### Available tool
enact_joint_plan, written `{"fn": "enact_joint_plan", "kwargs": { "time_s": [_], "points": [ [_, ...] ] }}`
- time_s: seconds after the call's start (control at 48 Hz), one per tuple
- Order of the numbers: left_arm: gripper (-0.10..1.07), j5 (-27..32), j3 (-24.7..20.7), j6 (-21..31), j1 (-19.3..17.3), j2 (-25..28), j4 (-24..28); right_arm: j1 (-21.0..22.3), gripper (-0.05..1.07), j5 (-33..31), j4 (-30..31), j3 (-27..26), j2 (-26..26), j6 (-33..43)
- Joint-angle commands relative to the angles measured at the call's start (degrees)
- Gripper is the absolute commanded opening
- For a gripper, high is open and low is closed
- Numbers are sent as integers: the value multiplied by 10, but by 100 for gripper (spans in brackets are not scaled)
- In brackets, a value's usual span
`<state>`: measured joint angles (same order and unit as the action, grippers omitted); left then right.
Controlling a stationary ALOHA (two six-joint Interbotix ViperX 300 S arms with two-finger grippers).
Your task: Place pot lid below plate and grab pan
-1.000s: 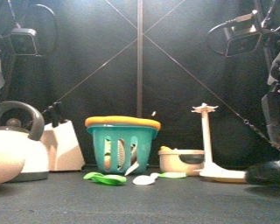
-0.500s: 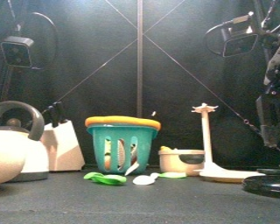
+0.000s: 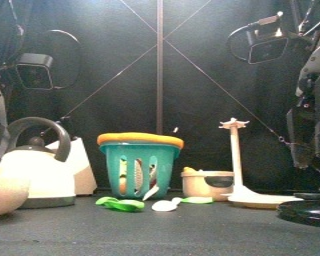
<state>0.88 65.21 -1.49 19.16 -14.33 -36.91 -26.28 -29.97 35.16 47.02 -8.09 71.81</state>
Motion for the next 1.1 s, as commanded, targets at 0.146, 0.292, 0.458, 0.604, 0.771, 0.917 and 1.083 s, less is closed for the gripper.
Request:
{"fn": "enact_joint_plan", "kwargs": {
  "time_s": [0.146,0.292,0.458,0.604,0.771,0.917,1.083],
  "points": [
    [84,1,-7,1,-1,33,17,4,94,2,1,-11,-2,-2],
    [84,9,-14,0,-1,32,30,3,94,1,2,-12,0,-1],
    [84,20,-22,0,-1,9,40,4,94,1,2,-12,1,-1],
    [84,21,-30,0,-1,-30,54,4,94,2,2,-13,2,-1],
    [84,21,-30,0,-1,-69,75,4,94,2,2,-13,4,-2],
    [84,21,-24,0,-1,-69,81,4,94,3,1,-13,5,-2],
    [84,15,-19,0,-4,-68,122,4,94,3,2,-13,9,-3]
  ]
}}
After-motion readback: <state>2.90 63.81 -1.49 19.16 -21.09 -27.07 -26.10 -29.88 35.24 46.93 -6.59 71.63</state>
